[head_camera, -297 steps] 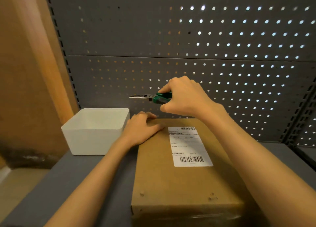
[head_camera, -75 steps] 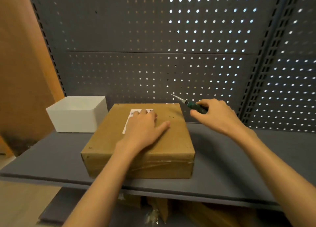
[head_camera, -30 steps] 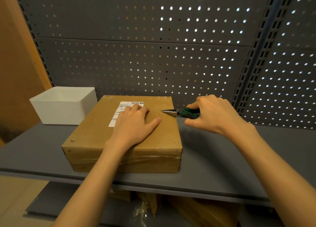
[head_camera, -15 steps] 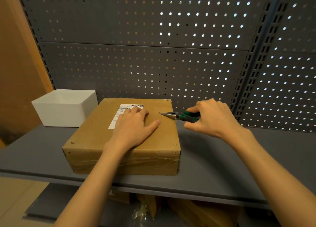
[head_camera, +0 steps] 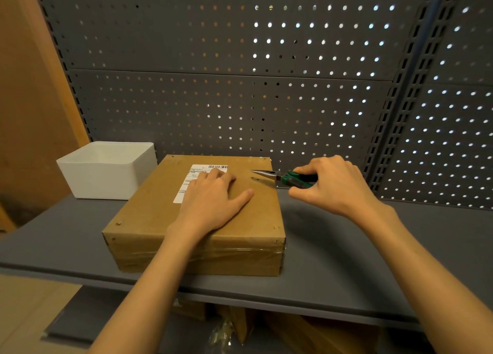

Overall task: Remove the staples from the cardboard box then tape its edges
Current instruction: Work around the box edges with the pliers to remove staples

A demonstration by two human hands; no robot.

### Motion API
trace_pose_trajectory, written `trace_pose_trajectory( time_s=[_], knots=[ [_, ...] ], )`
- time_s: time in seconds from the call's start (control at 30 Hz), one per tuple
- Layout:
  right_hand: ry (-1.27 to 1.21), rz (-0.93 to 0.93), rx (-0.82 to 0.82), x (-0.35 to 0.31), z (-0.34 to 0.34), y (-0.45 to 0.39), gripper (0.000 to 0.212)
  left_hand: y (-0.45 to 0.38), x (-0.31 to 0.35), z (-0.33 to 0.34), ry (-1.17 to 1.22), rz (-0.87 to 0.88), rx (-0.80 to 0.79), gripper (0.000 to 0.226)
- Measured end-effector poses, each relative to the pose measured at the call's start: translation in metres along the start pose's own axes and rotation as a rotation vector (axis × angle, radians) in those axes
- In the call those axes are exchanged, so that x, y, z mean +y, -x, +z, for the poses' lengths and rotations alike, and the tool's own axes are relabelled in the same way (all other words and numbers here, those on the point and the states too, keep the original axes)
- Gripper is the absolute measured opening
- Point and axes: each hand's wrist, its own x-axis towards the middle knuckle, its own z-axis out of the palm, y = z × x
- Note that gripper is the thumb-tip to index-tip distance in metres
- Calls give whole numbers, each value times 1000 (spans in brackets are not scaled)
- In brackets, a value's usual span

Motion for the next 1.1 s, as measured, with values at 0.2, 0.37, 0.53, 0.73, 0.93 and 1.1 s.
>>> trace_pose_trajectory(
  time_s=[0.2,0.37,0.53,0.73,0.93,1.1],
  knots=[
    [-89,37,-3,-4,1,-2,36,1,0,0,0,8,12,65],
    [-218,27,-32,-19,-2,-6,42,1,2,-4,34,7,24,61],
    [-303,-21,-40,-38,-3,-15,39,12,-13,-13,16,-31,70,54],
    [-340,-68,-42,-70,5,-33,41,30,-58,-35,-40,-159,85,52],
    [-360,-160,-77,-113,20,-59,29,47,-94,-44,47,-325,102,55],
    [-339,-192,-60,-152,35,-85,26,50,-96,-35,165,-370,98,58]
  ],
)
